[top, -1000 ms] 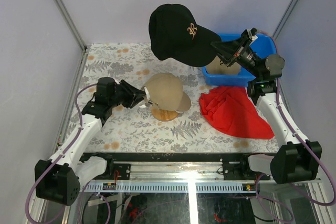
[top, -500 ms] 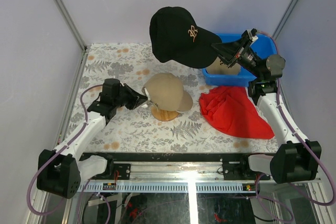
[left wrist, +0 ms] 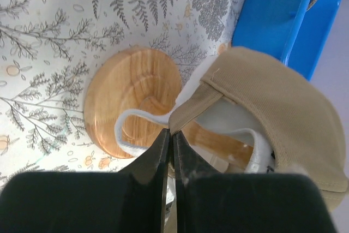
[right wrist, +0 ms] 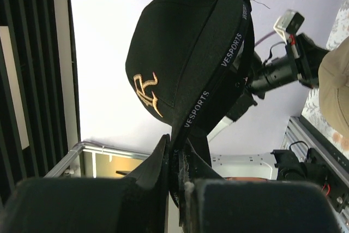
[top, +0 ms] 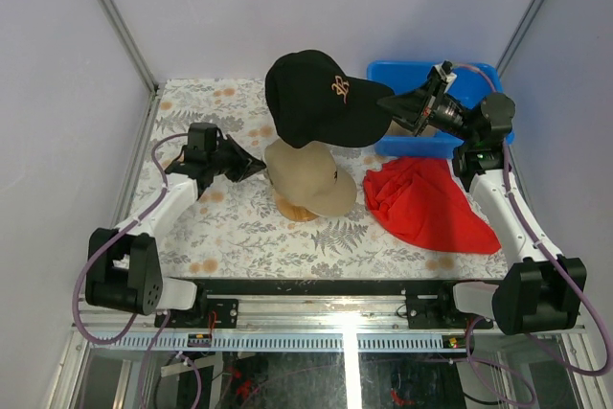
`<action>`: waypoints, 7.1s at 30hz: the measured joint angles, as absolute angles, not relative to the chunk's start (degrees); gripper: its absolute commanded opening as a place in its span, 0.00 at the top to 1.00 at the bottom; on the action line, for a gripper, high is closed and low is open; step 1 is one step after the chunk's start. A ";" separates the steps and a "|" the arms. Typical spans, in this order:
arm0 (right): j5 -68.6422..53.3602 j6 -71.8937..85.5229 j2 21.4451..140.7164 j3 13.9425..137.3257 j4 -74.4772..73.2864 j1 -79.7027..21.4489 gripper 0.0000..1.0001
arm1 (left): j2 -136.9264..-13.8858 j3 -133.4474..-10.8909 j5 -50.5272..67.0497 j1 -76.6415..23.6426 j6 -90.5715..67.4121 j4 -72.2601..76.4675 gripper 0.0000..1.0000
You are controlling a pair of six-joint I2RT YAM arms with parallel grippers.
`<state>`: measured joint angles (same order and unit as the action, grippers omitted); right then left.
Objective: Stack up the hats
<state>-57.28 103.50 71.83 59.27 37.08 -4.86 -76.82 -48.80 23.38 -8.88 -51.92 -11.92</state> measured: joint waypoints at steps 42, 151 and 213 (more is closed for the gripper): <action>-38.35 109.08 78.78 26.74 58.78 -18.00 1.00 | -80.88 -46.74 29.41 -6.24 -49.84 -5.23 1.00; -43.16 83.11 81.69 25.23 45.45 -17.67 1.00 | -77.49 -39.86 34.68 -8.03 -61.80 5.30 0.99; -34.87 57.76 74.72 35.73 3.51 -14.90 0.53 | -80.23 -39.40 39.09 -3.11 -46.57 -1.50 0.82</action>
<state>-34.87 57.76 74.72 35.73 3.51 -14.90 -80.23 -39.40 39.09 -3.11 -46.57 -1.50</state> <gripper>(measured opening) 0.460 0.117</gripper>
